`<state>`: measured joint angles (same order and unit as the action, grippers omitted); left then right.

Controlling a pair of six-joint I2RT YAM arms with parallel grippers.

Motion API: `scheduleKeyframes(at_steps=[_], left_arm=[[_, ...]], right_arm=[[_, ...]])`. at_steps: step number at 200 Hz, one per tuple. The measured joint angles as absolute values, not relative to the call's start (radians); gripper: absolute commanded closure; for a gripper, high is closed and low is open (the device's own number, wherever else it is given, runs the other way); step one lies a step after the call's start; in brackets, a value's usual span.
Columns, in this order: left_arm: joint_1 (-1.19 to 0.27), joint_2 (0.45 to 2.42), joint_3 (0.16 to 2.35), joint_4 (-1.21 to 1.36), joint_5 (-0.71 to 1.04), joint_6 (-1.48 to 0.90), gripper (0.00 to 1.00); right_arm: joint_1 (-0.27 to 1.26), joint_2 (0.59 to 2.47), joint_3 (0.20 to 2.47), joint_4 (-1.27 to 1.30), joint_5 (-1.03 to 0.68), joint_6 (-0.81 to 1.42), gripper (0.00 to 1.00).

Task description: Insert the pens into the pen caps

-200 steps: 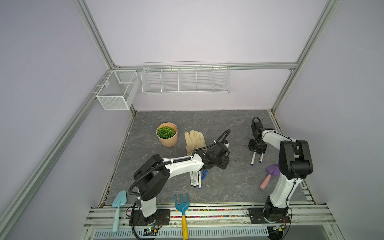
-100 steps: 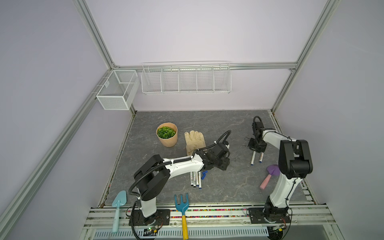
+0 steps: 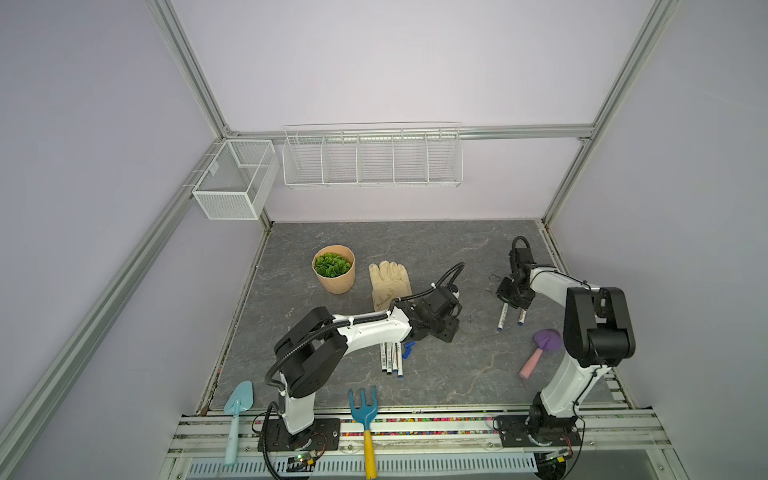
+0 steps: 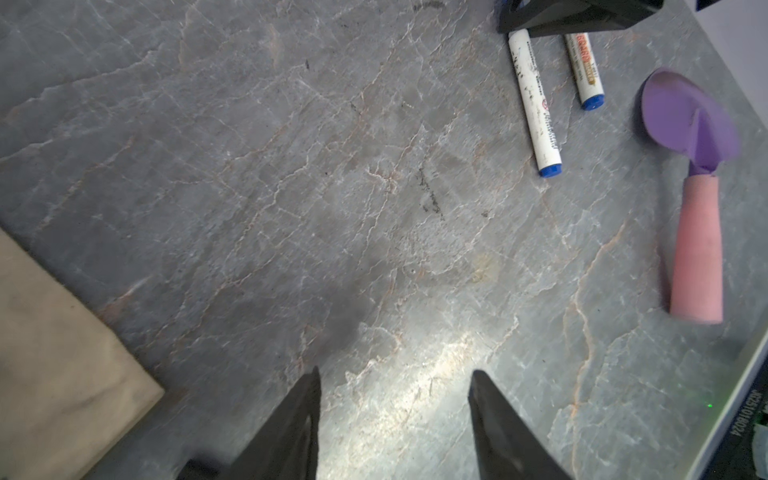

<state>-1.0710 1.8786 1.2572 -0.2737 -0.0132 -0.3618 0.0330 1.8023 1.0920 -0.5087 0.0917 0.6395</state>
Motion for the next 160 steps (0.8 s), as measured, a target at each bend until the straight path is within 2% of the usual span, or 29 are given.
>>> scheduleKeyframes(at_steps=[98,160], left_arm=[[-1.102,2.045,1.464,-0.334,0.045,-0.271,0.34],[-1.114,2.127,1.548,-0.38,0.066,-0.256,0.36]], right_arm=[[0.186,1.715,0.988,-0.514,-0.133,0.807,0.86],[0.224,1.715,0.985,-0.515,-0.19,0.865,0.86]])
